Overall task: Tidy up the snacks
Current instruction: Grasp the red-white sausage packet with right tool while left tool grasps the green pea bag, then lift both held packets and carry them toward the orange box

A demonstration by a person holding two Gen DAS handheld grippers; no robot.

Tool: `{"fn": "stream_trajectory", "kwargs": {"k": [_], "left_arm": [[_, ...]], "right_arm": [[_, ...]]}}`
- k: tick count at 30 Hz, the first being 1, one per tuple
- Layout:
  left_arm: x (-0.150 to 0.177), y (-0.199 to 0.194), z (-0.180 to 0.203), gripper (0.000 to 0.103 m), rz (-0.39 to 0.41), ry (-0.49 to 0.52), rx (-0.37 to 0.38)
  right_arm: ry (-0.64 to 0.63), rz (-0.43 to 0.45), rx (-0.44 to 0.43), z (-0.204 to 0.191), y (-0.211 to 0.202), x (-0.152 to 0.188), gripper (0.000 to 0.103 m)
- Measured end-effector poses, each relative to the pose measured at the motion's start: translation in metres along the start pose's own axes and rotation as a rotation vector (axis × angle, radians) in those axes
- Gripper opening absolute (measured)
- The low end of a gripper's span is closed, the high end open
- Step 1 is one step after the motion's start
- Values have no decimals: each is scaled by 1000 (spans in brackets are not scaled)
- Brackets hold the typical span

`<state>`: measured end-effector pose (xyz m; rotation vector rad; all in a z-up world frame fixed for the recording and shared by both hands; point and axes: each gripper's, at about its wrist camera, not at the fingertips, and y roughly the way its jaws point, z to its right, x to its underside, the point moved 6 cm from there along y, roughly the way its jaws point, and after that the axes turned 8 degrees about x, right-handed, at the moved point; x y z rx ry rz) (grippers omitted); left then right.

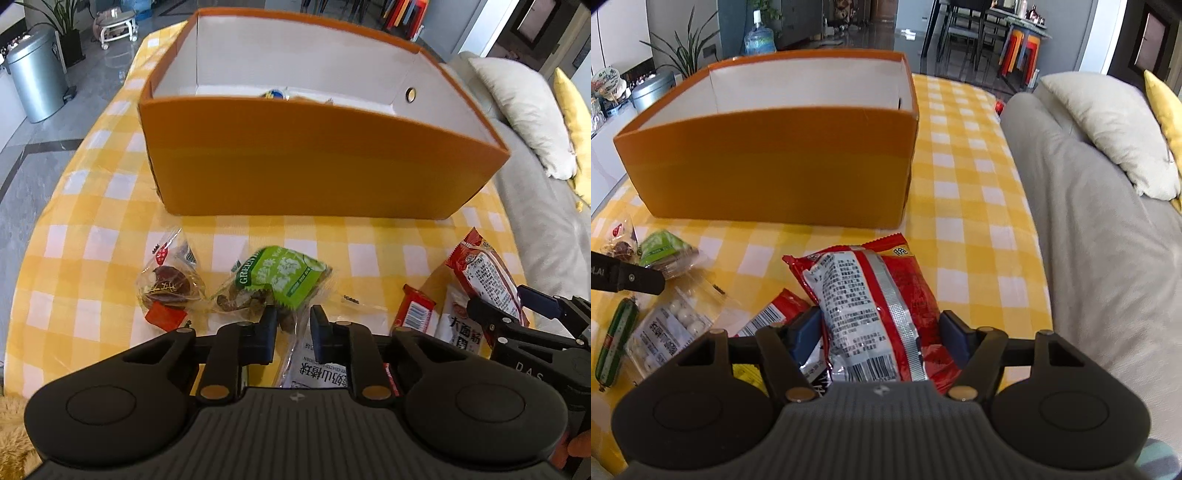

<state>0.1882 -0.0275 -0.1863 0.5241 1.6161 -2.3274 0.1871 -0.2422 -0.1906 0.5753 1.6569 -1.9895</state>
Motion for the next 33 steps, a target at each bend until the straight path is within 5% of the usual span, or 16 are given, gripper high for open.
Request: {"fn": "stream_trajectory", "kwargs": {"k": [26, 33], "left_arm": [[9, -73, 16, 1, 116, 56, 130], [19, -54, 22, 6, 28, 146, 145]], "right_arm": [[49, 76, -106, -18, -65, 1, 67], [21, 58, -115, -27, -64, 7, 67]]}}
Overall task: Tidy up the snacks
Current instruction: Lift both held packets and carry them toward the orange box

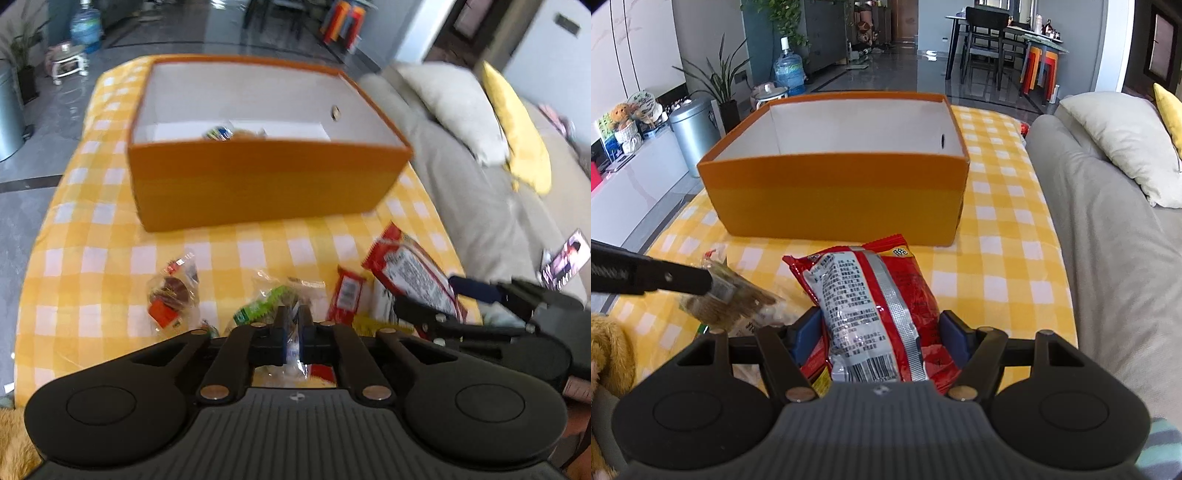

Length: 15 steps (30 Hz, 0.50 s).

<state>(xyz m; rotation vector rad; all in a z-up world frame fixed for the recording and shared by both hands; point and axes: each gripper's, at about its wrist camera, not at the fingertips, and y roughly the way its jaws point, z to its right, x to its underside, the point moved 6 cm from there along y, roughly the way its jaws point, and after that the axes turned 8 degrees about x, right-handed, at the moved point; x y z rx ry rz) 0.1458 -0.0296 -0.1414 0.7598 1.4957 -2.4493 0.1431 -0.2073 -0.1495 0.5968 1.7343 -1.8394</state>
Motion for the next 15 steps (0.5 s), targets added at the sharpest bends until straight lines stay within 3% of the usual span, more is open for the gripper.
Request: {"fn": "stream_trajectory", "kwargs": {"k": [3, 5, 9, 11, 13, 15], "left_arm": [[4, 7, 4, 15, -26, 66, -43], [6, 11, 6, 33, -45, 106, -59], [10, 11, 10, 52, -57, 207, -98], [11, 9, 12, 71, -55, 263, -111], [13, 12, 12, 79, -81, 334, -118], [18, 18, 12, 79, -140, 410, -132]], "right_arm": [[-2, -19, -7, -2, 3, 4, 67], [1, -31, -21, -4, 5, 5, 67], [-2, -58, -33, -7, 12, 8, 67], [4, -67, -36, -6, 14, 9, 67], [13, -74, -42, -6, 15, 11, 67], [17, -81, -49, -7, 18, 11, 67]]}}
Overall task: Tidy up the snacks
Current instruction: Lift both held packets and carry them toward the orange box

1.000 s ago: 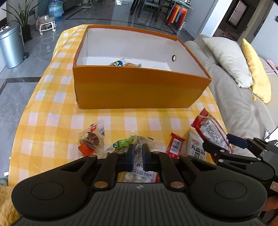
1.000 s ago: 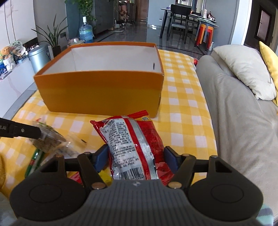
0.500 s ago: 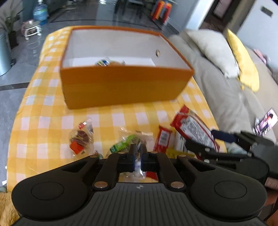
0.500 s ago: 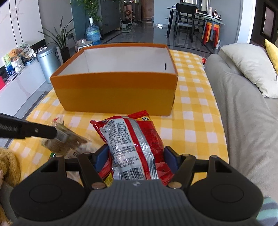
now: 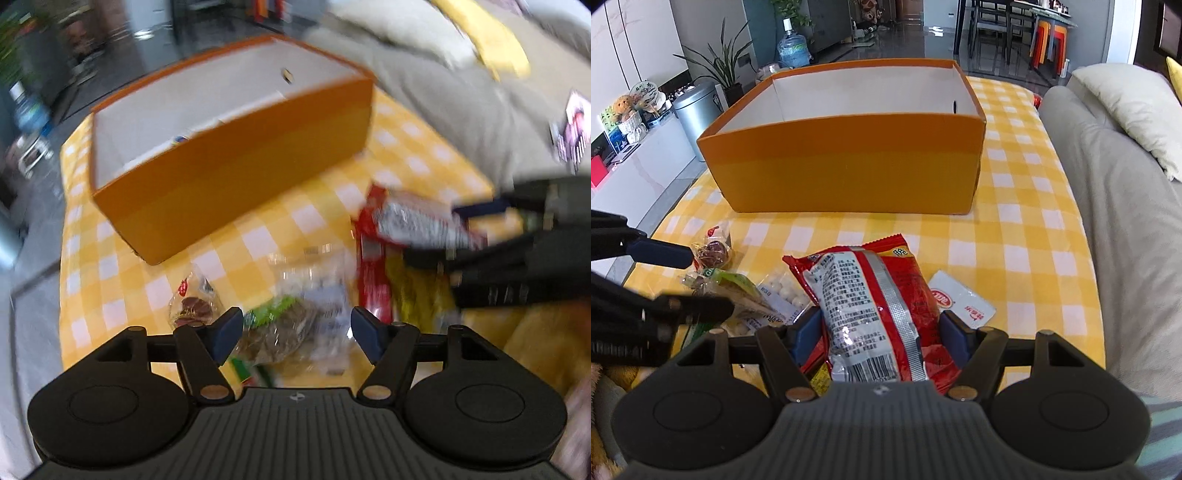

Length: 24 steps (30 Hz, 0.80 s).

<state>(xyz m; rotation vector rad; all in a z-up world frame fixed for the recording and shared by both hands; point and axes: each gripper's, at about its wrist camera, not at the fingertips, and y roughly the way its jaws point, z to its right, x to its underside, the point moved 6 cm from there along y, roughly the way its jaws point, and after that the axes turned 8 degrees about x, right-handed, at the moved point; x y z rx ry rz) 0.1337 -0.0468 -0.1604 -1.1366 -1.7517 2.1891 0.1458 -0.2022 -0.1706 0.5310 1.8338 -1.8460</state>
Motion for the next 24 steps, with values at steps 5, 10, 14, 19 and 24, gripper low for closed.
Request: {"fn": "stream_trajectory", "kwargs": {"k": [5, 10, 14, 19, 24], "left_arm": [[3, 11, -2, 79, -9, 62, -24], [2, 24, 0, 78, -30, 112, -41], [2, 30, -3, 62, -36, 76, -48], [2, 27, -7, 50, -24, 34, -38], [-1, 12, -12, 45, 36, -65, 1]], "right_arm": [[-1, -10, -10, -2, 5, 0, 67], [9, -26, -15, -1, 9, 1, 67], [18, -32, -16, 0, 11, 1, 67], [23, -33, -16, 0, 11, -1, 67], [27, -5, -7, 1, 3, -5, 67]]}}
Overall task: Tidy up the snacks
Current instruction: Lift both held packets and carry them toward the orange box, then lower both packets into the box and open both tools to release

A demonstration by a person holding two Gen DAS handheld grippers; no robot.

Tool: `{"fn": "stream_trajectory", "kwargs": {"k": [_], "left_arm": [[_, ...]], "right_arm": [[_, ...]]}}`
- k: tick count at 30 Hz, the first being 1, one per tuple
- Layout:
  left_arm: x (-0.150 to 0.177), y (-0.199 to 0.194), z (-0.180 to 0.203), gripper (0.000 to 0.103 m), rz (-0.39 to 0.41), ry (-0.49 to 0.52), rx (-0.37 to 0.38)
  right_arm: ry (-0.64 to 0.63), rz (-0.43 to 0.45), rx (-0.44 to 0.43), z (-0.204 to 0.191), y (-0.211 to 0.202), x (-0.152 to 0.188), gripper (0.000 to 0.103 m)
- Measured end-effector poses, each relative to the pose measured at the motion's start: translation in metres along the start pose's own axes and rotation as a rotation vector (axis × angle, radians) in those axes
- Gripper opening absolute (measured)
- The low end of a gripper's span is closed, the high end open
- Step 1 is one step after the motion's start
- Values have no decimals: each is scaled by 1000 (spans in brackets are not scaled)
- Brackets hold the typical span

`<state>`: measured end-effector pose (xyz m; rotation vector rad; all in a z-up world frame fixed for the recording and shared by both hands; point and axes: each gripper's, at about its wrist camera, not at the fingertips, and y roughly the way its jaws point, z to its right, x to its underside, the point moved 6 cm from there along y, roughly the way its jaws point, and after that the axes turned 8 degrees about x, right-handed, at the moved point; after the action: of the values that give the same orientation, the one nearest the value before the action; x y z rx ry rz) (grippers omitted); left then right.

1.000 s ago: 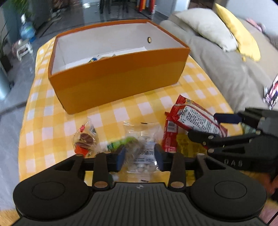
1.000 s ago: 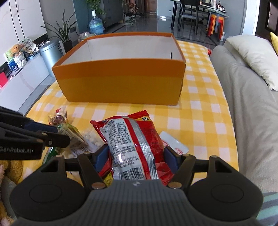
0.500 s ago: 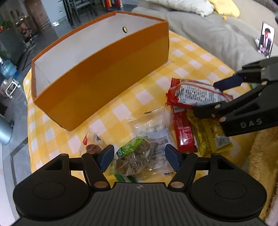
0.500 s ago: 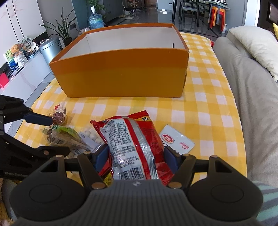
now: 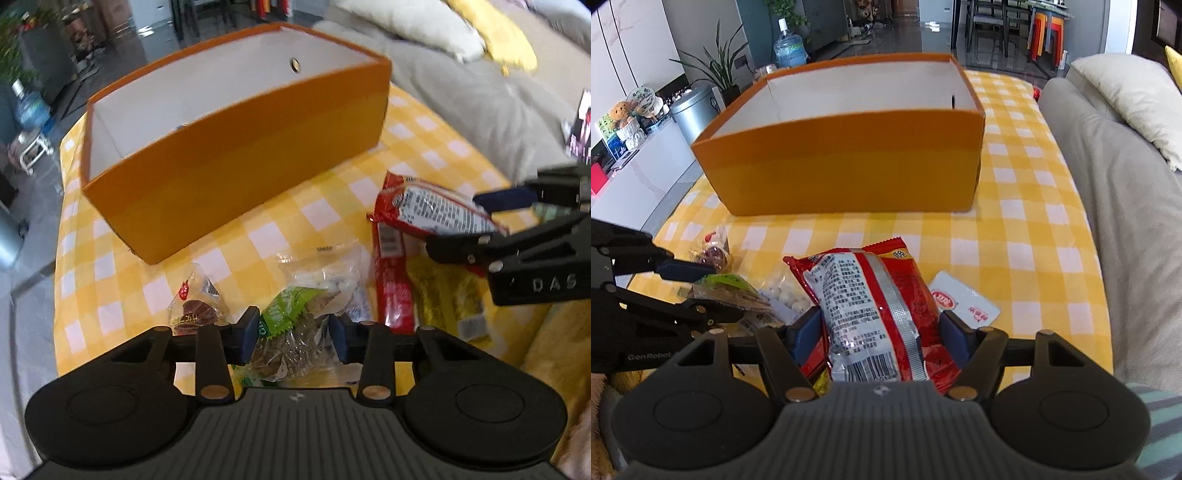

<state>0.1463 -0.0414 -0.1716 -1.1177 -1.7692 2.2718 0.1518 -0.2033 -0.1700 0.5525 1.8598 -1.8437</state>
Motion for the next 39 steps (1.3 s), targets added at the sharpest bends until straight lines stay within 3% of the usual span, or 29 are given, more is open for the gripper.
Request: {"fn": "stream_trajectory", "kwargs": {"k": [6, 11, 21, 32, 39], "left_arm": [[-23, -35, -6, 45, 103, -84, 30], [-57, -66, -11, 45, 189, -98, 34], [-137, -94, -36, 45, 288, -127, 27], [-178, -54, -92, 45, 175, -144, -103], [-185, -12, -121, 45, 48, -38, -253]], "right_arm": [[51, 49, -3, 6, -22, -15, 67], [78, 122, -10, 12, -47, -41, 67], [52, 234, -50, 11, -65, -125, 67], [-83, 204, -5, -17, -11, -193, 66], [-160, 106, 55, -26, 49, -207, 66]]}}
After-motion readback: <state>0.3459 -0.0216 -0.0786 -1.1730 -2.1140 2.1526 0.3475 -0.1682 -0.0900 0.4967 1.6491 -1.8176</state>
